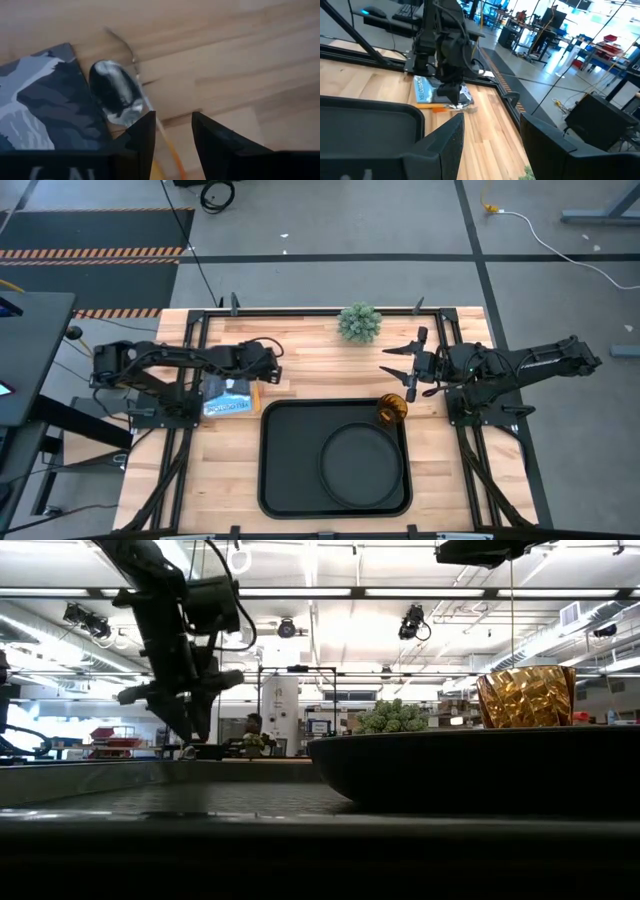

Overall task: Pick and place plate/cup/fork/spoon on tray
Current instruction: Put the orange fork on the black serving tray to the left of the black plate

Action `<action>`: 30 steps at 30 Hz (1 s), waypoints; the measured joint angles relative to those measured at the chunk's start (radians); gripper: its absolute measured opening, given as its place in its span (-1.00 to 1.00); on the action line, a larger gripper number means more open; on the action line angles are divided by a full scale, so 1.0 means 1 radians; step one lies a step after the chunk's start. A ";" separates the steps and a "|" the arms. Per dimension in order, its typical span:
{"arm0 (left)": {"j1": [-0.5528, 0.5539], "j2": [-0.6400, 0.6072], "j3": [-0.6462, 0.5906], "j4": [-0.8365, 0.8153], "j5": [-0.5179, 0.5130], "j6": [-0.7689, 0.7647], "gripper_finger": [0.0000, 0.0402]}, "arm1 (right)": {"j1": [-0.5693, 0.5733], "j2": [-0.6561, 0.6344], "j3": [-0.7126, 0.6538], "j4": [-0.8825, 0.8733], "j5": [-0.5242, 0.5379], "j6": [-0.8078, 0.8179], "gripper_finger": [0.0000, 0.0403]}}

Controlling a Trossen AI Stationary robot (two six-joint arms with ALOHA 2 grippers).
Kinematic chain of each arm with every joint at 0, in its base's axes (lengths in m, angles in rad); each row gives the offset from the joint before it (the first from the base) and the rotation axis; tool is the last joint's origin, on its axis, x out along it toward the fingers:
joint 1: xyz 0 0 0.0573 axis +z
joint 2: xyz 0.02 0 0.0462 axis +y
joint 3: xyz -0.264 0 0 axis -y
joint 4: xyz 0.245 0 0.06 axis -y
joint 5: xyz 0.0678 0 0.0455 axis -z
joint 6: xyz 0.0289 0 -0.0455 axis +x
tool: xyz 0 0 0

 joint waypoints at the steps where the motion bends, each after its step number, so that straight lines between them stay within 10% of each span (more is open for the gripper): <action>1: 0.000 0.009 0.000 -0.010 -0.002 0.000 -0.34 | 0.000 0.000 0.000 0.000 -0.008 0.003 -0.02; 30: 0.122 0.140 0.001 0.139 -0.037 0.141 -0.37 | 0.000 0.005 0.000 0.012 -0.046 0.022 -0.02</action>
